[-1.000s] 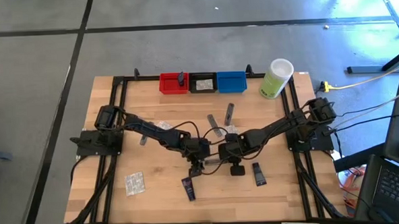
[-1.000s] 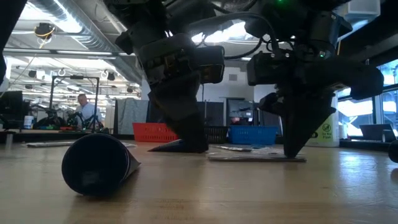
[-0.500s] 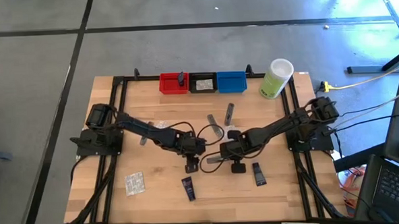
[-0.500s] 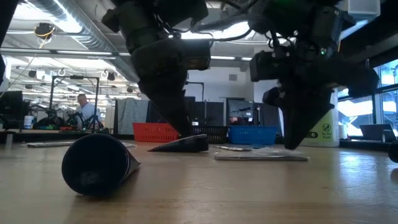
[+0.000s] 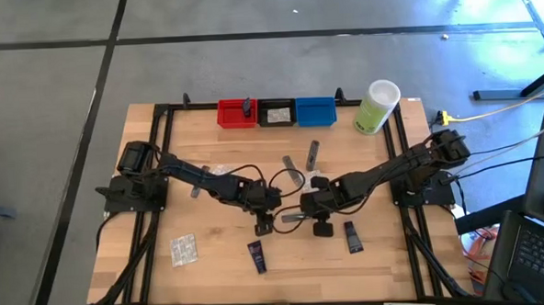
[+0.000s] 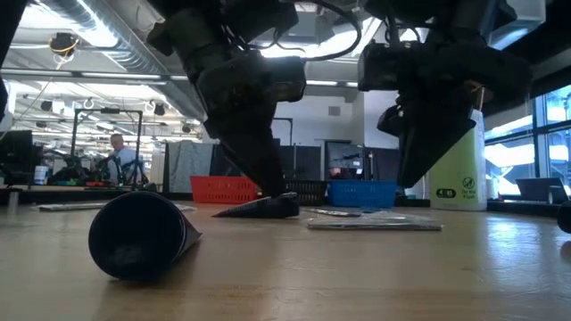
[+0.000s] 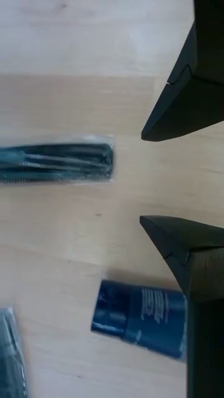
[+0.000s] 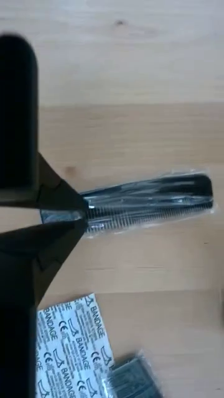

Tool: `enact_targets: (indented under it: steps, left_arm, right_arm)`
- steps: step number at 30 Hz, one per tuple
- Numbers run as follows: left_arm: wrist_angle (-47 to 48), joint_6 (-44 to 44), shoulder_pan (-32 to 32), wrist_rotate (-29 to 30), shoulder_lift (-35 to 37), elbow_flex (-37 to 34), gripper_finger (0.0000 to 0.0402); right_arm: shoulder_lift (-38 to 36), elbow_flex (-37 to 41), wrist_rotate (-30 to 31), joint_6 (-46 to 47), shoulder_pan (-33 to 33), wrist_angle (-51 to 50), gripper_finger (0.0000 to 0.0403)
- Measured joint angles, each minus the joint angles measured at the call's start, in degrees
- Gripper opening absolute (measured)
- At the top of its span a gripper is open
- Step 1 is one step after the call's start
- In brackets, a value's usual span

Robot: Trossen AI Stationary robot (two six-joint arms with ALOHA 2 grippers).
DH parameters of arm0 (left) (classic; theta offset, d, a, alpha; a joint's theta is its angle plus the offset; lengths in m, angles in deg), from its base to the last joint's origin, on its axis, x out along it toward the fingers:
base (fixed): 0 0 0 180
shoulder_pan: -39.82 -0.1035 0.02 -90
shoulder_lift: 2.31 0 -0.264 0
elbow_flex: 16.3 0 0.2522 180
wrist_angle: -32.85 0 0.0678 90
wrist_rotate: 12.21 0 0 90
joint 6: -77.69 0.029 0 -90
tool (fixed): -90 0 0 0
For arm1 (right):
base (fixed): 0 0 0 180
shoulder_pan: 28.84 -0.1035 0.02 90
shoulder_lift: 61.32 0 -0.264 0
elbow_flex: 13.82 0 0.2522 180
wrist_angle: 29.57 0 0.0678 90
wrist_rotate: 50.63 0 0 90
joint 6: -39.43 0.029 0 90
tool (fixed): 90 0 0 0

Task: Pick & Place Travel size toiletries
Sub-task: Put the black comb into the blue bin

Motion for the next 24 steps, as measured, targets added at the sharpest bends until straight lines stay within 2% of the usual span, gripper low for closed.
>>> enact_targets:
  steps: [4, 7, 10, 13, 17, 22, 24]
  left_arm:
    - [-0.7, 0.0, 0.0, -0.6, 0.0, 0.0, 0.0205]
    - [-0.8, 0.0, 0.0, -0.6, 0.0, 0.0, 0.0205]
    - [-0.7, 0.0, 0.0, -1.0, 0.0, 0.0, 0.0205]
    - [-0.7, 0.0, 0.0, -2.8, 0.0, 0.0, 0.0205]
    - [-0.7, 0.5, 0.0, -3.6, 0.0, 0.0, 0.0205]
    - [-1.5, 1.4, 0.0, -3.7, 0.0, 0.0, 0.0205]
    - [-2.6, 1.7, 0.0, -3.7, 0.0, 0.0, 0.0205]
  right_arm:
    - [0.0, 0.0, -0.4, 0.8, 1.5, 0.7, 0.0098]
    - [0.0, 0.0, -3.9, 1.0, 2.6, 2.9, 0.0143]
    - [0.0, 0.0, -5.0, 1.2, 3.3, 1.8, 0.0186]
    - [0.0, 1.7, -4.4, 1.6, 3.5, 1.6, 0.0211]
    - [-2.0, 8.0, -3.7, 5.3, 3.5, 7.2, 0.0213]
    - [-7.8, 17.8, -6.9, 10.5, 3.5, 21.9, 0.0184]
    - [-10.0, 20.4, -6.3, 12.3, 3.4, 23.8, 0.0173]
